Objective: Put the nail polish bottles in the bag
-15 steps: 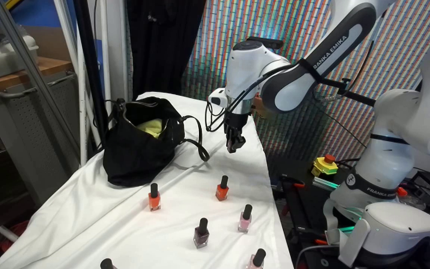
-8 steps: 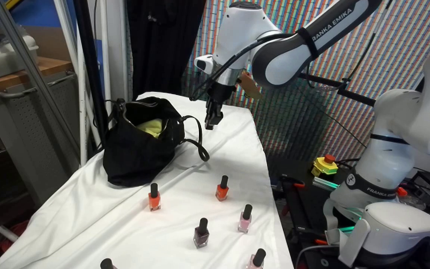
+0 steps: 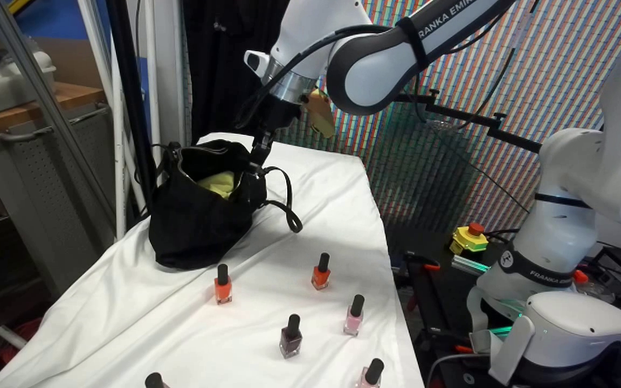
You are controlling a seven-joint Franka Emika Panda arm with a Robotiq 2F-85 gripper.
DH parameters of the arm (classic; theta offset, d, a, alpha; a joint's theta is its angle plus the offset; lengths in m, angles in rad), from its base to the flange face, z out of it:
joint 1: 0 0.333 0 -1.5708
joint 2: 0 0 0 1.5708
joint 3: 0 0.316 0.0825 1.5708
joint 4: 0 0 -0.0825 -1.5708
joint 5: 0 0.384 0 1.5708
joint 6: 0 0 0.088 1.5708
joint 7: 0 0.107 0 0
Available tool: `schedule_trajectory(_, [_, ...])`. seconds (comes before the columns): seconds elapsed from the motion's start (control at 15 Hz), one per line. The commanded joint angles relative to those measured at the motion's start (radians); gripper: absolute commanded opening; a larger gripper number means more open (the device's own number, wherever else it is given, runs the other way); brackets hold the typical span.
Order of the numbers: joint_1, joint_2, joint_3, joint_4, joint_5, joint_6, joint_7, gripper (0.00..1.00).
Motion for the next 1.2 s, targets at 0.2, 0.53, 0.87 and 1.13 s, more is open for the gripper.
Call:
schedule_trajectory(0.2, [0.014,0.182,0.02,0.217,0.07,0.002,-0.005,0.15])
schedule_trajectory(0.53, [0.015,0.217,0.017,0.259,0.067,-0.013,-0.008,0.84])
schedule_trajectory(0.87, [0.026,0.184,0.01,0.224,0.048,-0.042,0.005,1.0])
schedule_trajectory(1.13, [0.032,0.104,0.02,0.136,0.052,-0.103,-0.002,1.0])
